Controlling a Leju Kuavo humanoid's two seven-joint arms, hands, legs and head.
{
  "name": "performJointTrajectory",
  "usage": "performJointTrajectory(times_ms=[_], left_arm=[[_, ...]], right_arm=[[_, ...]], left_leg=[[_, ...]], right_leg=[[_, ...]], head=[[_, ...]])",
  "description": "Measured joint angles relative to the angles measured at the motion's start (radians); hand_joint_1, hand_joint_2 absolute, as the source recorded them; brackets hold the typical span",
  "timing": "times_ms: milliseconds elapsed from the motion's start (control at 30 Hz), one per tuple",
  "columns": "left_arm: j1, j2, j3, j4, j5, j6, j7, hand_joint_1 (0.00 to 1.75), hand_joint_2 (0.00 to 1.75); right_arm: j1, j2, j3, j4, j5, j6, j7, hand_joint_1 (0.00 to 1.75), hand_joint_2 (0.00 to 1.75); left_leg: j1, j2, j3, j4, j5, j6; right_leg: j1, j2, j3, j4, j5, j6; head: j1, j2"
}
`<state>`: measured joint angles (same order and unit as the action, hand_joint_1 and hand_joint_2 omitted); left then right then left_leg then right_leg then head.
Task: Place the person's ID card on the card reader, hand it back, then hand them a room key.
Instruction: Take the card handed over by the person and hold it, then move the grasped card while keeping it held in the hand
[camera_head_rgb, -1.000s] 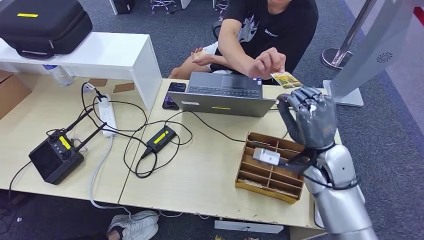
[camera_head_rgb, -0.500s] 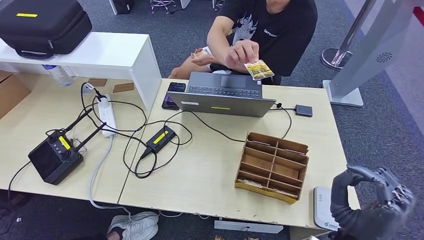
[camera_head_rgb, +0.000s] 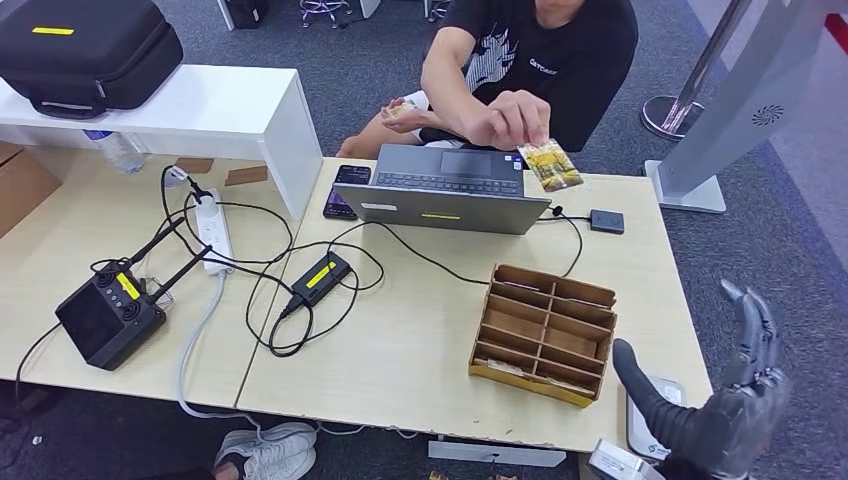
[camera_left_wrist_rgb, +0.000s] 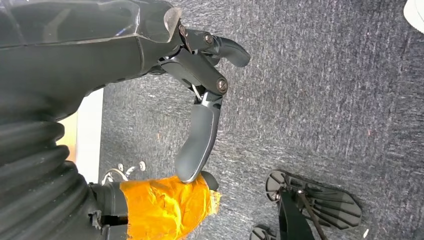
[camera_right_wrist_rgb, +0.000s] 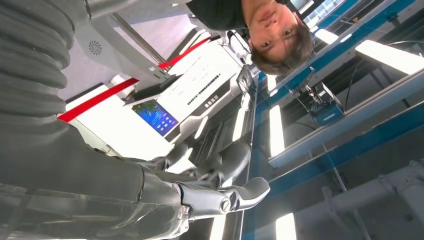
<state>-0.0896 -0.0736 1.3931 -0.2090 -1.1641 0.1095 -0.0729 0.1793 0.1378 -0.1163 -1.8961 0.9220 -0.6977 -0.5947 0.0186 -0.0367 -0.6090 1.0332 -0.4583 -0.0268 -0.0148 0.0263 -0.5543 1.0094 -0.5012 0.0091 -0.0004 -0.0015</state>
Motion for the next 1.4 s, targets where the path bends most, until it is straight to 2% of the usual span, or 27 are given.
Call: performJointTrajectory(times_ms=[133, 233, 400, 500, 633, 800, 833, 933, 967, 1200, 1400], left_arm=[[0.0, 0.0, 0.0, 0.0, -0.004, -0.002, -0.001, 0.0, 1.75], [-0.001, 0.0, -0.001, 0.0, -0.021, -0.013, -0.003, 0.0, 1.75], [-0.008, 0.002, -0.015, 0.0, -0.062, -0.043, -0.001, 0.0, 1.75], [-0.011, 0.006, -0.029, 0.0, -0.078, -0.053, -0.001, 0.0, 1.75], [-0.012, 0.01, -0.044, 0.0, -0.09, -0.059, -0.001, 0.0, 1.75], [-0.012, 0.012, -0.054, 0.0, -0.096, -0.063, -0.001, 0.0, 1.75], [-0.012, 0.012, -0.056, 0.0, -0.097, -0.063, -0.001, 0.0, 1.75], [-0.012, 0.014, -0.058, 0.0, -0.101, -0.064, -0.001, 0.0, 1.75], [-0.012, 0.014, -0.059, 0.0, -0.102, -0.065, -0.001, 0.0, 1.75], [-0.012, 0.015, -0.059, 0.0, -0.102, -0.065, -0.003, 0.0, 1.75], [-0.012, 0.016, -0.059, 0.0, -0.103, -0.065, -0.002, 0.0, 1.75]], right_arm=[[-0.008, -0.008, 0.006, 0.013, 0.024, 0.0, 0.02, 0.0, 1.75], [-0.057, -0.033, 0.03, 0.055, 0.114, 0.0, 0.1, 0.0, 1.75], [-0.292, -0.127, 0.124, 0.27, 0.237, 0.001, 0.318, 0.0, 1.75], [-0.449, -0.176, 0.196, 0.438, 0.249, 0.001, 0.401, 0.0, 1.75], [-0.612, -0.207, 0.273, 0.633, 0.247, 0.0, 0.44, 0.0, 1.75], [-0.703, -0.213, 0.317, 0.757, 0.258, 0.0, 0.449, 0.0, 1.75], [-0.713, -0.213, 0.323, 0.771, 0.261, 0.0, 0.45, 0.14, 1.75], [-0.732, -0.213, 0.335, 0.797, 0.269, 0.0, 0.446, 1.18, 1.75], [-0.736, -0.213, 0.338, 0.801, 0.271, 0.0, 0.443, 1.4, 1.75], [-0.721, -0.213, 0.341, 0.771, 0.288, -0.001, 0.403, 1.46, 1.75], [-0.687, -0.211, 0.318, 0.711, 0.294, -0.001, 0.354, 1.65, 1.75]], left_leg=[[0.0, 0.0, 0.0, 0.0, 0.0, 0.0], [0.0, 0.002, 0.0, 0.0, 0.0, 0.0], [0.0, 0.006, 0.0, 0.0, 0.003, 0.0], [0.0, 0.006, 0.0, 0.0, 0.006, 0.0], [0.001, 0.005, 0.0, 0.0, 0.008, 0.0], [0.001, 0.004, -0.001, 0.0, 0.008, 0.0], [0.001, 0.004, -0.002, 0.0, 0.008, 0.0], [0.001, 0.004, -0.002, 0.0, 0.008, 0.0], [0.001, 0.004, -0.002, 0.0, 0.008, 0.0], [0.001, 0.004, -0.003, 0.0, 0.008, 0.0], [0.001, 0.003, -0.004, 0.0, 0.008, 0.0]], right_leg=[[0.0, 0.0, 0.0, 0.0, 0.0, 0.0], [0.0, 0.002, 0.0, 0.0, 0.0, 0.0], [0.0, 0.006, -0.001, 0.001, 0.005, 0.0], [0.0, 0.007, -0.002, 0.001, 0.007, 0.001], [0.0, 0.006, -0.003, 0.001, 0.009, 0.001], [0.001, 0.005, -0.003, 0.001, 0.009, 0.001], [0.001, 0.005, -0.004, 0.001, 0.009, 0.001], [0.001, 0.005, -0.004, 0.001, 0.009, 0.001], [0.001, 0.005, -0.005, 0.001, 0.009, 0.001], [0.001, 0.005, -0.005, 0.001, 0.009, 0.001], [0.001, 0.005, -0.006, 0.001, 0.008, 0.001]], head=[[0.0, 0.0], [0.0, 0.0], [0.0, 0.0], [0.0, 0.0], [0.0, 0.0], [0.0, 0.0], [0.0, 0.0], [0.0, 0.0], [0.0, 0.0], [0.0, 0.0], [0.0, 0.0]])
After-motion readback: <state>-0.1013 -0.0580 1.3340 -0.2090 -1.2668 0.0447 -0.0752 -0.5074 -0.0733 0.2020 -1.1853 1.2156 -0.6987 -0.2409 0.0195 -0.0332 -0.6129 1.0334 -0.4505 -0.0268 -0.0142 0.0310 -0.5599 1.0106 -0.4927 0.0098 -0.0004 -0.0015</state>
